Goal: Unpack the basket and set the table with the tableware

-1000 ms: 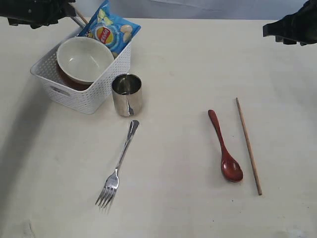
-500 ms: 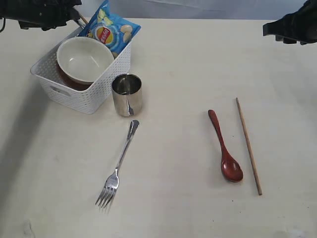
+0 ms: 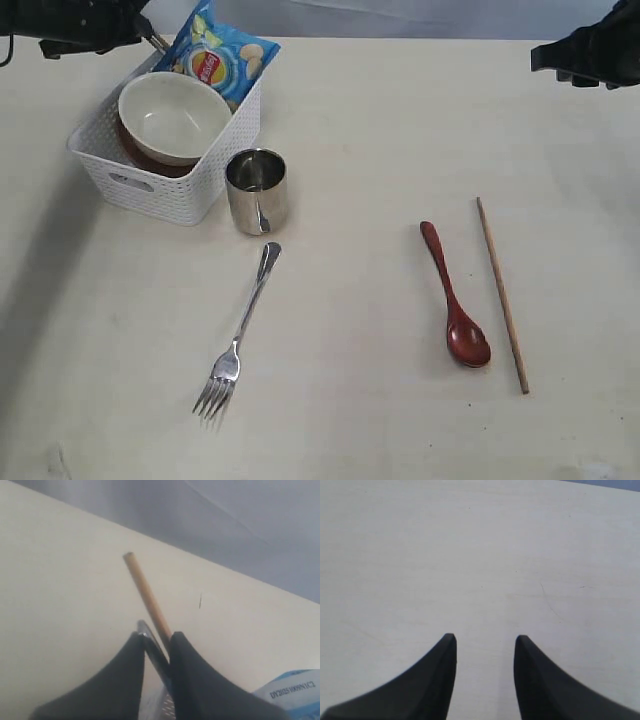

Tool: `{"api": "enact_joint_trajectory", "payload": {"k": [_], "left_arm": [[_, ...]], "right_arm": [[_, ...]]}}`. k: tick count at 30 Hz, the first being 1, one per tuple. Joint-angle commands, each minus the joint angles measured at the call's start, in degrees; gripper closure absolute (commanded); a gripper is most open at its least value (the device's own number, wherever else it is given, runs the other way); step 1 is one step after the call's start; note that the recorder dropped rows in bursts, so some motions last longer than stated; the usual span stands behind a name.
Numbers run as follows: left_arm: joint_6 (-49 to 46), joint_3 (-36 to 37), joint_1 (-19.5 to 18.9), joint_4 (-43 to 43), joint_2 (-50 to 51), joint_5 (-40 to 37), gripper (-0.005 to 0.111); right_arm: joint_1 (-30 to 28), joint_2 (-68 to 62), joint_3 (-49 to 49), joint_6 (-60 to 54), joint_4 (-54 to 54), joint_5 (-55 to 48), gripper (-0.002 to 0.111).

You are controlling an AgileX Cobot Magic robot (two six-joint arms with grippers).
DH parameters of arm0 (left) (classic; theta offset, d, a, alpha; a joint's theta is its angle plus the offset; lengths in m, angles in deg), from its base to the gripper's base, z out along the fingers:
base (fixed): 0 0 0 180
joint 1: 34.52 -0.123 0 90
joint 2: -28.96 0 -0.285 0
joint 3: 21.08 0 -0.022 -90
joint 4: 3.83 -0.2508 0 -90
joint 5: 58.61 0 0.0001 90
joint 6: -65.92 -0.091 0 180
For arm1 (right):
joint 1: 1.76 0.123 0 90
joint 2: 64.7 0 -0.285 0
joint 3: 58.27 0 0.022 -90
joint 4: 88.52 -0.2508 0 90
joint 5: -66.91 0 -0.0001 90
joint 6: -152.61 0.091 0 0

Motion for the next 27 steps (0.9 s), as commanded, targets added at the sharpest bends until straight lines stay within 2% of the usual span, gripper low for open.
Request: {"api": "enact_joint_trajectory", "payload": {"k": [1, 17, 27], "left_arm": [[-1.2, -0.1, -0.1, -1.4, 0.1, 1.5, 0.107], [-3.2, -0.1, -0.1, -1.5, -0.7, -2.8, 0.107], [-2.8, -0.1, -0.1, -3.0, -6.1, -5.7, 0.107]], "right_arm": [[-0.2, 0.2, -0.2, -0.5, 0.0, 0.5, 0.071], [-0.2, 0.2, -0.2, -0.5, 0.0, 0.7, 0.071], [-0.2, 0.2, -0.2, -0.5, 0.0, 0.7, 0.071]]}}
